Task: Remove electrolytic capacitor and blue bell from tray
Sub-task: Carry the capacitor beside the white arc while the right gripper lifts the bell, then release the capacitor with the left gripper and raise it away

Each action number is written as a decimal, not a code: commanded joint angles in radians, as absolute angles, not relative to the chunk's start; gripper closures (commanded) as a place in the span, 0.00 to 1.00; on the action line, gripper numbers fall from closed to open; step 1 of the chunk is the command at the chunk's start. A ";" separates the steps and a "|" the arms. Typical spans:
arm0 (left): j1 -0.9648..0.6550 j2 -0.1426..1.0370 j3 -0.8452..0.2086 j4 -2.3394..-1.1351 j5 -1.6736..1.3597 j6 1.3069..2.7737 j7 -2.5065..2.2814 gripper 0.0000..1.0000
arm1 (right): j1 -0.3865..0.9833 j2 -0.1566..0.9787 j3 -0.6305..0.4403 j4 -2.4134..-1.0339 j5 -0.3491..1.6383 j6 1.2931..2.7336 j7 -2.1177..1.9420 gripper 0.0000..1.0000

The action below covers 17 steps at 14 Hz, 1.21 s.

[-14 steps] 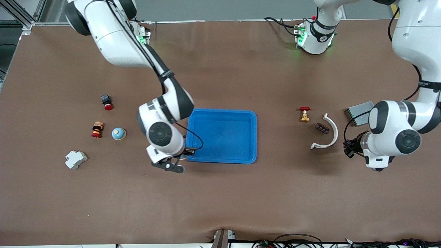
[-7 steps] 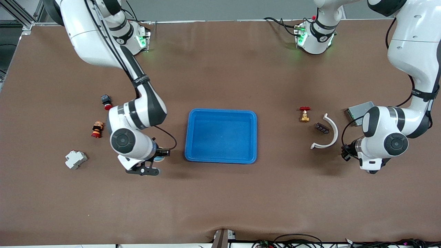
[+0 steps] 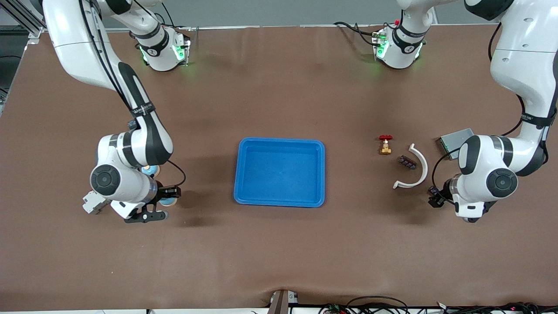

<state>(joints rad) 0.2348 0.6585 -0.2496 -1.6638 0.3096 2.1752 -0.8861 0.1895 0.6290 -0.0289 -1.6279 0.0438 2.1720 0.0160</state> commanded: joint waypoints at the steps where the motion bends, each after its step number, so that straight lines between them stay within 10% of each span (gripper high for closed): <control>1: 0.244 0.575 -0.302 -1.652 0.304 2.163 -0.874 0.00 | 0.131 0.583 -0.012 -1.721 0.054 2.230 -0.092 1.00; 17: 0.284 0.161 -0.316 -1.540 0.155 1.787 -0.309 0.00 | 0.009 0.607 -0.014 -1.819 0.054 2.428 -0.342 1.00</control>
<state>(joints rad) 0.2732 0.1981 -0.3145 -1.5407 0.1967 1.8159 -0.3923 0.0252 0.6270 -0.0294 -1.7937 0.0438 2.4144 -0.3171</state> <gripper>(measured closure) 0.000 0.344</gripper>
